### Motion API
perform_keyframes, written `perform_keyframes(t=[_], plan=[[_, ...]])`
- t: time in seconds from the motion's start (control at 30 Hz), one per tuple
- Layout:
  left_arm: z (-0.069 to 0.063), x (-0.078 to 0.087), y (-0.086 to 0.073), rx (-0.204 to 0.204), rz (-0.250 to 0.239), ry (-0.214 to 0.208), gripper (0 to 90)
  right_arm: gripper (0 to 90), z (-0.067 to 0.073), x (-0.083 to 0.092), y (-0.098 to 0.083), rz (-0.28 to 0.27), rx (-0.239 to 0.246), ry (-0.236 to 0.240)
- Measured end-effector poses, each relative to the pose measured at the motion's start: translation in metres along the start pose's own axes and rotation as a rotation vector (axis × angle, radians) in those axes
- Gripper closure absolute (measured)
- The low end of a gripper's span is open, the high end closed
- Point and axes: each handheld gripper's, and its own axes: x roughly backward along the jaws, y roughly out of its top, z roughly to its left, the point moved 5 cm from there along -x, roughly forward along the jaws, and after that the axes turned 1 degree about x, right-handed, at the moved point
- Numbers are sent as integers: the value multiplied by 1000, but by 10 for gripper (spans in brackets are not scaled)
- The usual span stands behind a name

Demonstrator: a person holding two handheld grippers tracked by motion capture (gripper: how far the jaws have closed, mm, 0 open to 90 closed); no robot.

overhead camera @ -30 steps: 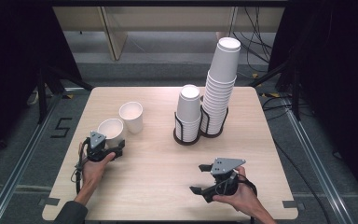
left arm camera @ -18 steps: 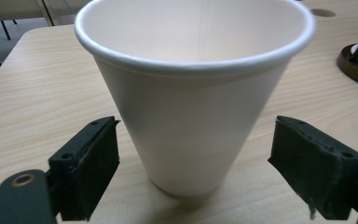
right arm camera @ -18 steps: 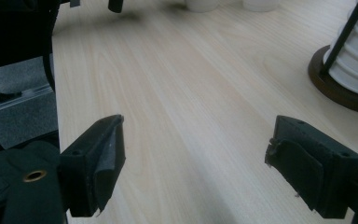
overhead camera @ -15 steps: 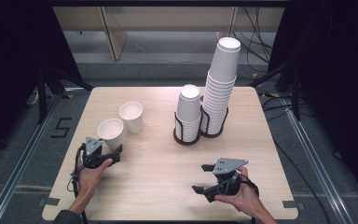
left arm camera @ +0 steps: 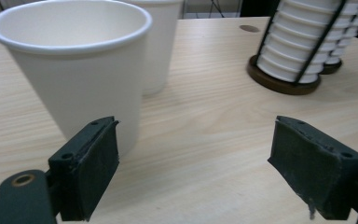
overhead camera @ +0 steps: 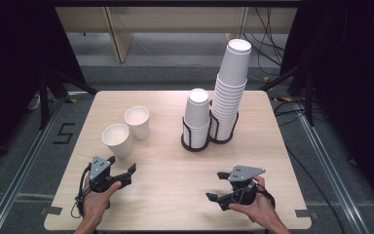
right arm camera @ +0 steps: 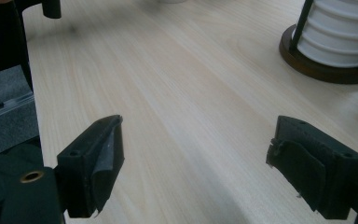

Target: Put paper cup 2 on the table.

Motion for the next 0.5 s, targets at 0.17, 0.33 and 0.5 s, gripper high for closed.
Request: perform_keyframes(t=[0.17,0.33,0.5], plan=[[-21,8,-5,-17,-9,-58,145,166,-2,3,-6,5,-40,-14],[-41,16,-9,-50,-7,-100,144,163,-5,7,-10,5,-61,-35],[-54,21,-15,-69,3,-145,144,160,-8,10,-14,7,-58,-58]])
